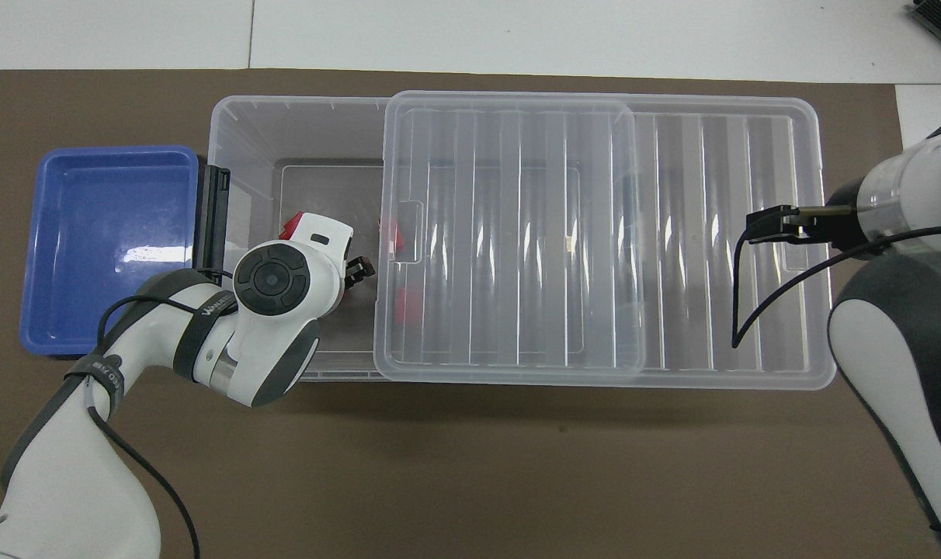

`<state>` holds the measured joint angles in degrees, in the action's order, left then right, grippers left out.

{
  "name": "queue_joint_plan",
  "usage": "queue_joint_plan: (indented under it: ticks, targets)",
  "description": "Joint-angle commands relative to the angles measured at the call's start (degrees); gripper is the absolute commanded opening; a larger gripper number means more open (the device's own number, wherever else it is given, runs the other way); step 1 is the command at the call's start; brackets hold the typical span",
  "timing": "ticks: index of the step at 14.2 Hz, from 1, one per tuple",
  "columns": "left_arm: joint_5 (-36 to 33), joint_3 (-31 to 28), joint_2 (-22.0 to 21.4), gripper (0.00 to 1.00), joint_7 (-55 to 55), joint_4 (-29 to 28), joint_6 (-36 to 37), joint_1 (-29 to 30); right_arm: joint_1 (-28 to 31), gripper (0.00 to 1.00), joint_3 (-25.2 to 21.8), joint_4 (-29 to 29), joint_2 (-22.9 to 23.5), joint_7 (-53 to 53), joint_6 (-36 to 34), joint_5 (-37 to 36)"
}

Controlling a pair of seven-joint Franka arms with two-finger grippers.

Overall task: Place red block in blue tray from box
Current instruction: 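Lift the red block out of the box with the left gripper, then move the red block over the blue tray and open the left gripper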

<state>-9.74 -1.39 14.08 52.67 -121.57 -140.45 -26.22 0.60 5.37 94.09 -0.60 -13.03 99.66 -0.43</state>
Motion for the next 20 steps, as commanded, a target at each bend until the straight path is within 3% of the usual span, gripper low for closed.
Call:
queue_joint_plan:
  ticks: [1, 4, 7, 9, 12, 15, 17, 20]
  targets:
    - [-1.2, -0.4, -0.2, 0.84, -2.4, -0.2, -1.0, 0.4, 0.4, 0.99, 0.0, -5.6, 0.9, -1.6, -5.1, 1.4]
    - [-1.2, -0.4, 0.0, 0.54, -2.4, 0.0, -0.7, 0.4, 0.5, 1.00, 0.0, -7.3, 0.8, -2.4, -8.2, 0.4]
    - [-1.2, -0.4, 0.0, 0.00, -2.7, 0.9, 1.5, 0.4, 0.8, 1.00, -0.1, -3.2, -2.4, -2.4, -10.0, 0.3]
    - [-1.2, -0.4, -0.3, 0.00, -4.1, 3.5, 6.6, 0.4, 0.7, 1.00, 0.0, -2.1, -3.1, -1.9, -9.8, -1.1]
    - [0.1, -0.9, -1.2, 0.00, -7.0, 14.8, 23.0, 1.8, 0.6, 1.00, 0.1, -2.0, -3.1, -1.4, -9.6, -1.9]
    - [7.4, -1.2, -1.3, 0.00, -10.5, 26.3, 34.4, 4.8, 0.6, 1.00, 0.1, -2.0, -3.1, -0.8, -9.6, -1.9]
    - [7.5, -1.3, -1.3, 0.00, -12.0, 31.5, 42.1, 6.6, 0.7, 1.00, 0.1, -2.0, -3.1, -0.5, -9.5, -1.4]
    - [8.7, -1.4, -1.8, 0.00, -27.2, 36.6, 51.1, 13.0, 1.0, 1.00, 0.0, -2.0, -3.0, -0.2, -9.5, -0.9]
